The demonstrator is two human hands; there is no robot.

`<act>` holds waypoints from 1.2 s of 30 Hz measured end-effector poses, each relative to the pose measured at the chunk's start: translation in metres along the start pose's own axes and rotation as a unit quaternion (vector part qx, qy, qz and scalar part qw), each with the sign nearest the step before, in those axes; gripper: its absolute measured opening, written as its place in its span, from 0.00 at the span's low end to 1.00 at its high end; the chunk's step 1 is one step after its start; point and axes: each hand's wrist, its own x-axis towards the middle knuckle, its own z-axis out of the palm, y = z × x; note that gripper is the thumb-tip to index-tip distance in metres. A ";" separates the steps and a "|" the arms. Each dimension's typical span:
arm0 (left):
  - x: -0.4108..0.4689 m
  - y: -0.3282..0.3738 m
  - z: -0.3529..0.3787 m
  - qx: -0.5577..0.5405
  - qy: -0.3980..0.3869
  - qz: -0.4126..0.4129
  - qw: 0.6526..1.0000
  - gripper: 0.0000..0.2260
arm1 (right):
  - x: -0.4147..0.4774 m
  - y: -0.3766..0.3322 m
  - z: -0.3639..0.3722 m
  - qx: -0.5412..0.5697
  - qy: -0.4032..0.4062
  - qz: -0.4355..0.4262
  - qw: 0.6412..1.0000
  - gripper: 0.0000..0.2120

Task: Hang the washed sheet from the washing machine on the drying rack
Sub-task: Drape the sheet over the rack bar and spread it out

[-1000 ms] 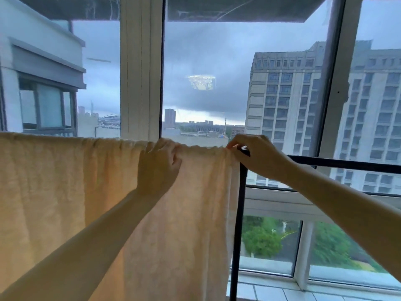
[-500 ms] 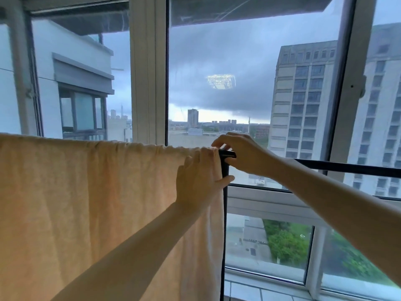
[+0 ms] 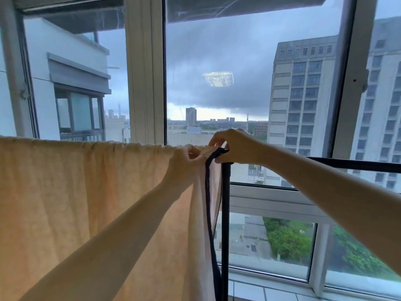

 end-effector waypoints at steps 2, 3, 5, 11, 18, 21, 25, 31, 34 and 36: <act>0.003 0.006 -0.005 -0.016 -0.028 -0.029 0.999 0.07 | 0.004 -0.002 -0.001 0.020 -0.014 0.016 1.000 0.15; 0.006 0.007 -0.007 -0.020 -0.033 -0.039 0.999 0.07 | 0.007 -0.002 -0.001 0.031 -0.020 0.022 0.999 0.13; 0.010 0.009 -0.010 -0.030 -0.030 -0.051 0.998 0.06 | 0.012 -0.001 -0.002 0.050 -0.027 0.038 0.998 0.10; 0.022 0.018 -0.016 -0.050 -0.024 -0.082 0.995 0.05 | 0.024 -0.001 -0.005 0.051 -0.069 0.063 0.994 0.06; 0.028 0.015 -0.019 0.105 -0.020 0.004 0.994 0.15 | 0.032 -0.001 -0.013 0.051 -0.095 0.106 0.988 0.05; 0.032 0.013 -0.017 0.147 0.008 0.056 0.988 0.12 | 0.033 0.005 -0.017 0.050 -0.085 0.089 0.991 0.04; 0.036 0.020 -0.007 0.176 0.038 0.118 0.977 0.04 | 0.031 0.014 -0.026 -0.084 -0.025 0.089 0.992 0.10; 0.041 0.037 0.013 0.178 0.073 0.188 0.963 0.03 | 0.016 0.017 -0.040 0.180 -0.069 0.314 0.930 0.21; 0.042 0.048 0.022 0.195 0.080 0.216 0.953 0.03 | 0.009 0.025 -0.053 0.358 -0.040 0.333 0.872 0.17; 0.041 0.053 0.027 0.200 0.082 0.220 0.951 0.04 | 0.007 0.031 -0.056 0.403 -0.010 0.327 0.855 0.16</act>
